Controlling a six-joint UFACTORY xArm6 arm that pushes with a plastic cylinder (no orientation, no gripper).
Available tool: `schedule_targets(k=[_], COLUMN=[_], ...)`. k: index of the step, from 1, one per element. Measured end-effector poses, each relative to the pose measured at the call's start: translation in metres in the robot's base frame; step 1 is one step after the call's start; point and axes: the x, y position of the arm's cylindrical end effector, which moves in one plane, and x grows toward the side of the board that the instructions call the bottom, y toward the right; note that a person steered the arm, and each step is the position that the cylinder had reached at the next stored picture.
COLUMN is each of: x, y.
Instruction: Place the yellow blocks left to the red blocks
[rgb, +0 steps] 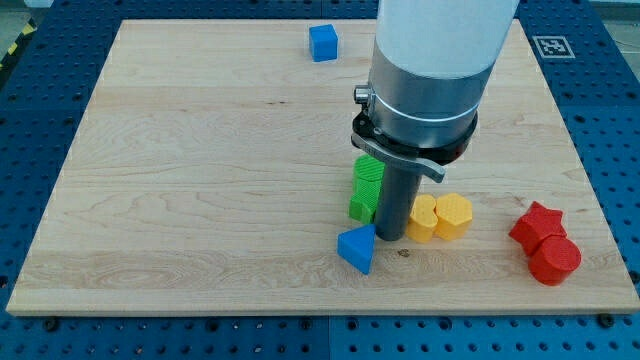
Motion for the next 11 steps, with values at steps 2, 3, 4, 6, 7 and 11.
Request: schedule_targets(k=[2,3,4,6,7,11], x=[-0.012,-0.016,-0.019,-0.021,-0.038,-0.04], y=[0.0,0.0,0.014,0.03,0.03,0.054])
